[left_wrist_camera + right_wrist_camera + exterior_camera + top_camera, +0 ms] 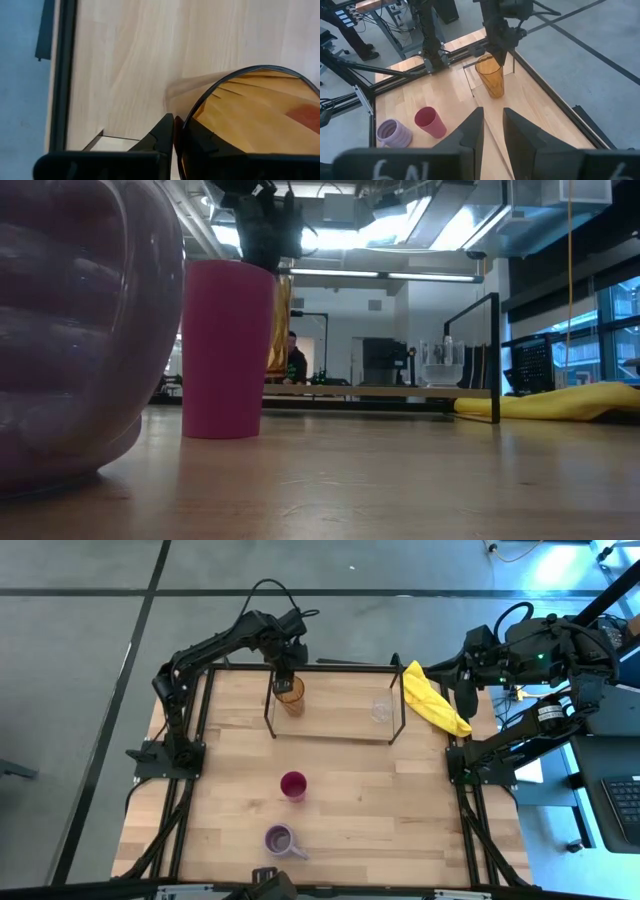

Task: Stack small to large cups/mugs on shelf
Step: Put the brown cup on the shelf

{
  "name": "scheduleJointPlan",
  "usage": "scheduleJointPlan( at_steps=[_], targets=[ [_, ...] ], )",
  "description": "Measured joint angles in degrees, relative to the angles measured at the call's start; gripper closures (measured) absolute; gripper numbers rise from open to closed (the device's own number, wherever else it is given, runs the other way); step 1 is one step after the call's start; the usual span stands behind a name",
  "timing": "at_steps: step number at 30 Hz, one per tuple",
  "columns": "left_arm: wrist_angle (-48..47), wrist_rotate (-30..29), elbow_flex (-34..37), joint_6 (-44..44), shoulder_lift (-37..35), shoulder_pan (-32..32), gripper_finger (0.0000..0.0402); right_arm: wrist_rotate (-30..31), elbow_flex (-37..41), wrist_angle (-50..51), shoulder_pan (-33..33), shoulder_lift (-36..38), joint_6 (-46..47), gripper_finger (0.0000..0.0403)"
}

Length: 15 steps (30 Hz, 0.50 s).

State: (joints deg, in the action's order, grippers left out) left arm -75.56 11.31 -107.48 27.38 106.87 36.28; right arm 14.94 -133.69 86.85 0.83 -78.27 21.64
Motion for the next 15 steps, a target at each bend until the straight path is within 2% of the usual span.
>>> scheduleJointPlan(
  at_steps=[8, 15],
  targets=[
    [1.78, -0.72, 0.33, -0.24, 0.0, 0.0, 0.0379, -0.04, 0.0, 0.0, 0.0, -0.03, 0.39, 0.0329],
    [0.78, -2.82, 0.33, -0.44, 0.0, 0.02, 0.035, -0.04, 0.0, 0.0, -0.01, -0.03, 0.62, 0.0329]
  ],
)
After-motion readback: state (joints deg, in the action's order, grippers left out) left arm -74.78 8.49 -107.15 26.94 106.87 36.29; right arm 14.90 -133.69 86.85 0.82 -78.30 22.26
